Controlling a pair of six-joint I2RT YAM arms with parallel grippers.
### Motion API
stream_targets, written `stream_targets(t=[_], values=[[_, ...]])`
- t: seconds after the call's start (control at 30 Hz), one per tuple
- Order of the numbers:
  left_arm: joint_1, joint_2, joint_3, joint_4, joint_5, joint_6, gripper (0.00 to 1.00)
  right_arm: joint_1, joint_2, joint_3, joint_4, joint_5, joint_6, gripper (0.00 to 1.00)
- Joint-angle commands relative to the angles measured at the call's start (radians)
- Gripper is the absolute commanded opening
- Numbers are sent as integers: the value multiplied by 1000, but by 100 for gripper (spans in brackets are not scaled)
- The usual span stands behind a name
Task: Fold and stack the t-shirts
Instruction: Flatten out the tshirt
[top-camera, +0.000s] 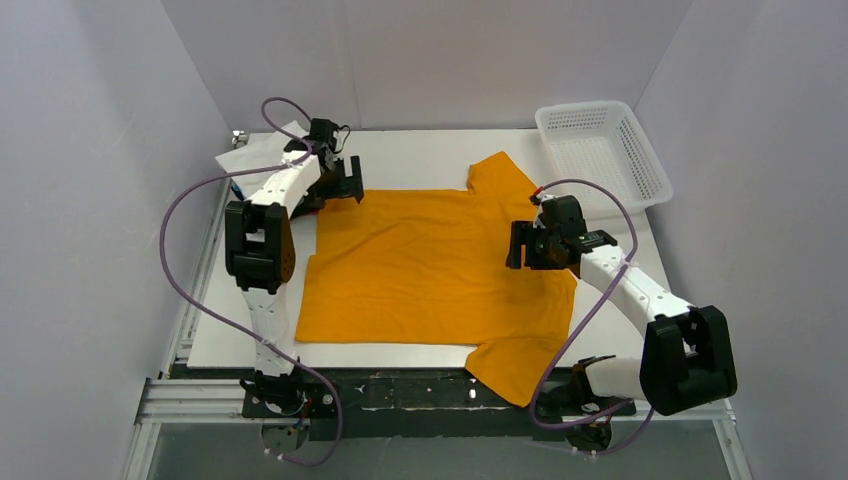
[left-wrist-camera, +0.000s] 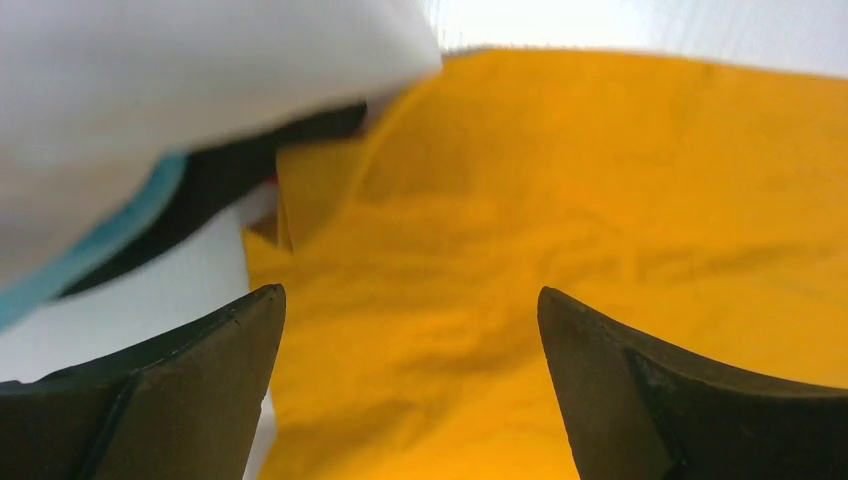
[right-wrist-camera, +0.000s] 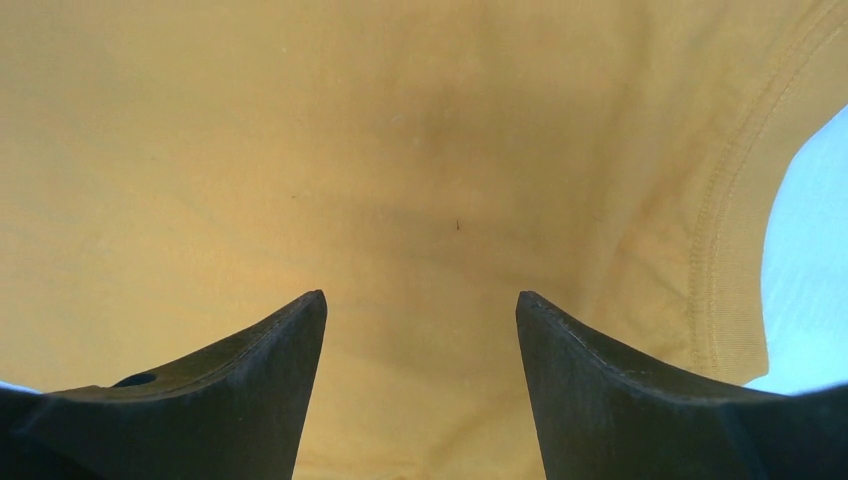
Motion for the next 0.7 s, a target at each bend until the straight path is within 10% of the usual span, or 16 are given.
stream_targets(t=[0.0, 0.67], values=[[-3, -188, -111, -92, 104, -116, 98, 0, -51, 45, 44, 2, 20, 78], [-31, 32, -92, -154, 128, -246, 98, -27, 549, 544, 22, 88, 122, 78]])
